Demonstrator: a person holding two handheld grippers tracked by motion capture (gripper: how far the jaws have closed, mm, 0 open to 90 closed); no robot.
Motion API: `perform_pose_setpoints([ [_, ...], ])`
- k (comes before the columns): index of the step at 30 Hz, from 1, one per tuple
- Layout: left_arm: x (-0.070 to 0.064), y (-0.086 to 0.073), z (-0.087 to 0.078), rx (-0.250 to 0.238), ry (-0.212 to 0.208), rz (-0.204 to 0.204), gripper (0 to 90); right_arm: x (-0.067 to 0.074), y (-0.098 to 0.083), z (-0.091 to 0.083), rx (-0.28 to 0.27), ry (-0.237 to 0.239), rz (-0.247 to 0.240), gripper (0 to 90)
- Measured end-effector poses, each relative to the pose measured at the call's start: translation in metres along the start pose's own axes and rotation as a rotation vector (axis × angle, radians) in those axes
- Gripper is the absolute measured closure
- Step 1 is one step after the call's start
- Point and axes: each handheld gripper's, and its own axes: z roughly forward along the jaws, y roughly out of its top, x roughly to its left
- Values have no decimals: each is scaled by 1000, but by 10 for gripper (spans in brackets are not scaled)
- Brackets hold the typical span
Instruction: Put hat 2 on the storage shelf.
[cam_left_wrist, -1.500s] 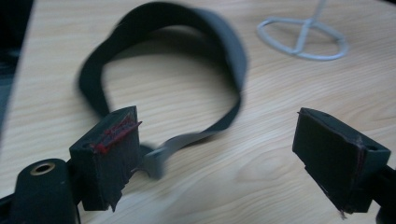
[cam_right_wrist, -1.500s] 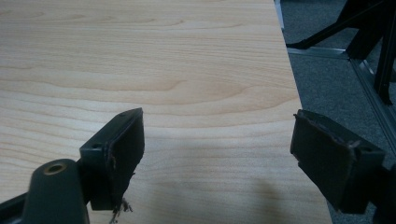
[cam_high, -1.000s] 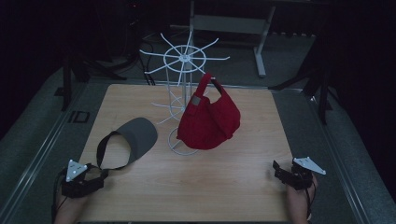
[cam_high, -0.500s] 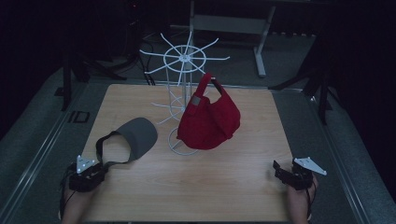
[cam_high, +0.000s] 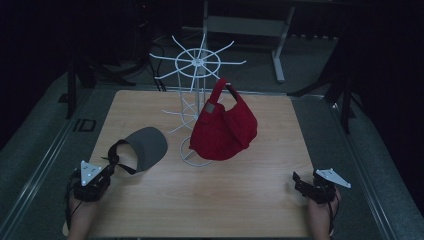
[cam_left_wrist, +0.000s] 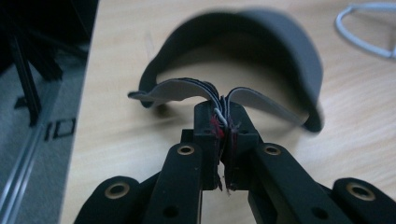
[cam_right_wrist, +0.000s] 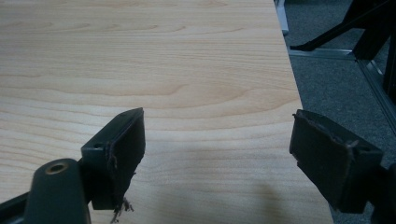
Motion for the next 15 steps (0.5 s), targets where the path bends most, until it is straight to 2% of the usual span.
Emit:
perform_pose_setpoints([
  [7, -6, 28, -7, -48, -8, 33, 863, 0, 0, -1, -11, 1, 2, 200],
  [9, -9, 35, -9, -64, -7, 64, 863, 0, -1, -2, -19, 4, 5, 200],
  [15, -12, 55, -14, -151, -61, 107, 863, -1, -1, -2, -21, 10, 9, 200],
])
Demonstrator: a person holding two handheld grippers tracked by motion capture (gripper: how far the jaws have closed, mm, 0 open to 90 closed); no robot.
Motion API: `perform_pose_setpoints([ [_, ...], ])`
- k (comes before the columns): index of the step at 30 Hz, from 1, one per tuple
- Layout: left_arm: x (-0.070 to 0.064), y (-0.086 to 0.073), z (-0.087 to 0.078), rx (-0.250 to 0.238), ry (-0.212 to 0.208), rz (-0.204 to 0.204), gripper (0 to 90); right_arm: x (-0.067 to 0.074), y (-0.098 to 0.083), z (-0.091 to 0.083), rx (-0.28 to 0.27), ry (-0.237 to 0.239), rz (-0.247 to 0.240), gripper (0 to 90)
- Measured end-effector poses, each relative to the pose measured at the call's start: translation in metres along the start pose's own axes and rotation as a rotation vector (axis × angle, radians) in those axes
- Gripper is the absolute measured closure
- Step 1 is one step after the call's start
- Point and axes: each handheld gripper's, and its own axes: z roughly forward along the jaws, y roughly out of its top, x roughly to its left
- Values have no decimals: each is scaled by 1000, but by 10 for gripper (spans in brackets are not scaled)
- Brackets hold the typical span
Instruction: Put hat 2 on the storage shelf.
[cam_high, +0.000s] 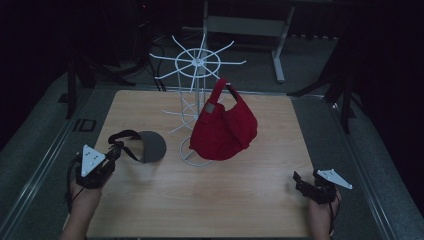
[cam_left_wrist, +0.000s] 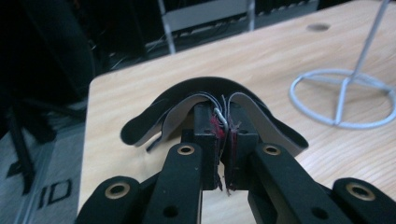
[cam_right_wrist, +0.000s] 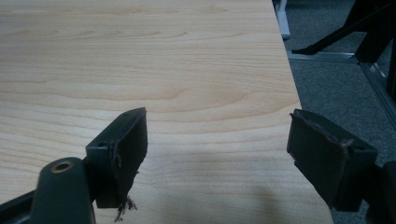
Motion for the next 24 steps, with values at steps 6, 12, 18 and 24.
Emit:
perform_pose_setpoints([
  [6, 5, 18, 1, -77, -83, -46, 862, 0, 0, 0, 1, 0, 5, 200],
  [12, 10, 34, -2, -144, -127, -27, 862, 0, 0, 0, -9, -4, -1, 200],
  [18, 13, 49, -4, -152, -175, 5, 862, 2, 0, 0, -22, -1, -19, 200],
  [24, 16, 63, -13, -210, -219, 18, 862, 1, 0, 0, -22, 4, -11, 199],
])
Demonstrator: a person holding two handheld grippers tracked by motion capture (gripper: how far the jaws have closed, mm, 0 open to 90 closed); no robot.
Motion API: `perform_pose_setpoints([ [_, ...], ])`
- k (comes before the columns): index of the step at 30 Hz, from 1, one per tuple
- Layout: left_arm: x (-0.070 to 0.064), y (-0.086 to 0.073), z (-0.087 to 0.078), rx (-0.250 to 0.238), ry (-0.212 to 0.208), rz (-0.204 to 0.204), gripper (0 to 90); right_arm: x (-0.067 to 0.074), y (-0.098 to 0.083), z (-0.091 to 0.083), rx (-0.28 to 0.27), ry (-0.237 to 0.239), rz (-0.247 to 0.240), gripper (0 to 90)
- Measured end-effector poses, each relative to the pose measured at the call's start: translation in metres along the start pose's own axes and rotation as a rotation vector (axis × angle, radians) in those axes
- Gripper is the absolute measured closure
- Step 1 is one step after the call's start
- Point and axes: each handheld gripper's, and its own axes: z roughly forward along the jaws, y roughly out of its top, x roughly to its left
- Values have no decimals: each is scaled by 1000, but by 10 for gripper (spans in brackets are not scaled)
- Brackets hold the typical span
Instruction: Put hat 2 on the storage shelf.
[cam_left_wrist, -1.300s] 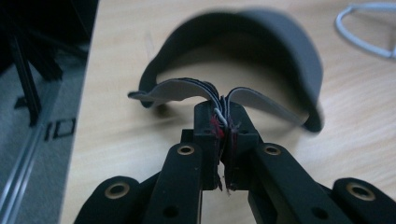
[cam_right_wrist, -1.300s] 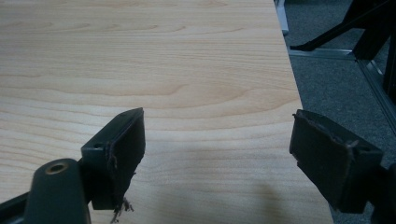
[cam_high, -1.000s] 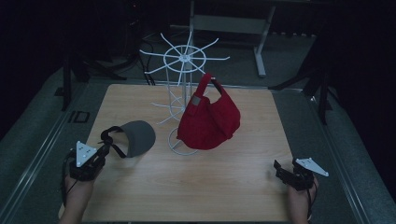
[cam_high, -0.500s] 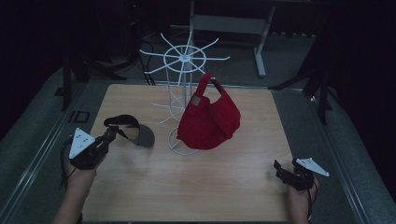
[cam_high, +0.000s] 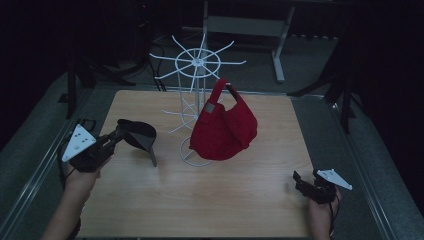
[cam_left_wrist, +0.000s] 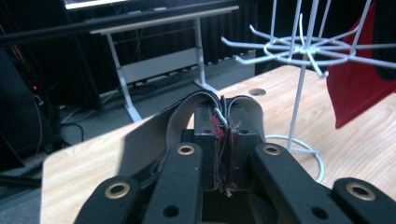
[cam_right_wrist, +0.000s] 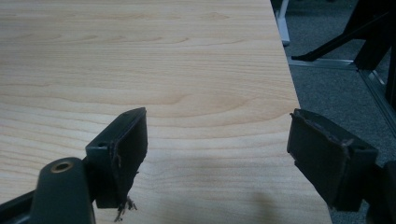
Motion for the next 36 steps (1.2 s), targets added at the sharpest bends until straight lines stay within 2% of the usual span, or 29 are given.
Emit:
perform_pose_setpoints([
  [4, 2, 7, -4, -35, -4, -6, 862, 0, 0, 0, -1, 1, -1, 199],
  [9, 5, 17, -11, -129, -45, -19, 861, 0, 0, 0, 2, 2, -4, 199],
  [12, 7, 24, -13, -136, -52, -19, 861, 0, 0, 0, 0, 4, -2, 199],
  [19, 10, 41, -13, -141, -52, 10, 861, 0, 0, 0, 5, 6, -1, 200],
  [28, 19, 84, -5, -175, -38, 15, 861, 0, 0, 0, 5, 7, 2, 199],
  [32, 18, 98, -5, -195, -37, 27, 861, 0, 0, 0, 4, 8, 3, 199],
  [36, 14, 113, -10, -231, -53, 39, 861, 0, 0, 0, 4, 10, 3, 199],
])
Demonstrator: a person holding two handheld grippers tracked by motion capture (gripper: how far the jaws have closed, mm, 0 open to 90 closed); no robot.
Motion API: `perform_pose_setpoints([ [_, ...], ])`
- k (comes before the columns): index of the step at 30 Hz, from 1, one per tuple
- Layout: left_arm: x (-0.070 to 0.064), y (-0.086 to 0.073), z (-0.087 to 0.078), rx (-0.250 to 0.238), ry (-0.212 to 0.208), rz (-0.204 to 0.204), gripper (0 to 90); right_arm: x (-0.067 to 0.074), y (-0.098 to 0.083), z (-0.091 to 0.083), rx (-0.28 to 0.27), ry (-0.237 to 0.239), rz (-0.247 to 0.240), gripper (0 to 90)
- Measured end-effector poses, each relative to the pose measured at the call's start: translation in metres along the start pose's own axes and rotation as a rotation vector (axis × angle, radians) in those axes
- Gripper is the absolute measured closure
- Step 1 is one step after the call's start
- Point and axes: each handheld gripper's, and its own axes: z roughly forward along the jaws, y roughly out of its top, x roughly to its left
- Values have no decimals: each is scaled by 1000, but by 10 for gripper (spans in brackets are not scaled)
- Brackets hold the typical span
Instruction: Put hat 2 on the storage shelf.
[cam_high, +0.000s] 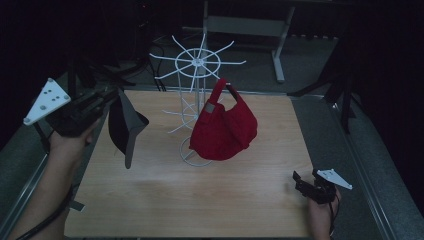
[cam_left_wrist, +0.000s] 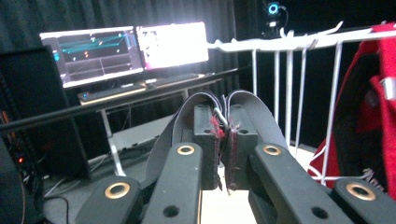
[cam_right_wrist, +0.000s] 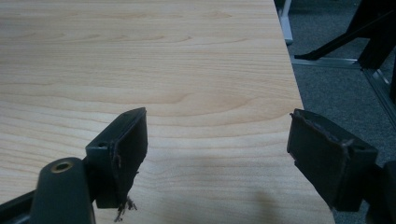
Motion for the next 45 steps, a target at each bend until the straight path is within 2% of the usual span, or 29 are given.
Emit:
perform_pose_setpoints([
  [4, -2, 11, 1, -30, -12, -15, 860, 0, 0, 0, 0, -1, -2, 199],
  [14, -15, 33, 24, -16, -35, 14, 860, 0, 0, 0, 2, -1, -2, 199],
  [20, -26, 49, 31, -45, -79, 29, 860, 0, 0, 0, 0, -1, -2, 200],
  [23, -27, 51, 31, -50, -78, 32, 860, 0, 0, 0, 1, 0, -2, 200],
  [24, -32, 56, 32, -53, -81, 45, 860, 0, 0, 0, 2, 0, -4, 200],
  [31, -39, 62, 51, -4, -69, 45, 860, 0, 0, 0, 2, 0, -2, 200],
  [36, -41, 60, 63, 26, -58, 48, 859, 0, 0, 0, 2, 1, -2, 200],
  [41, -41, 59, 69, 20, -69, 30, 859, 0, 0, 0, -1, 4, 3, 200],
  [45, -46, 66, 66, 12, -75, 51, 859, 0, 0, 0, 0, 2, -1, 200],
])
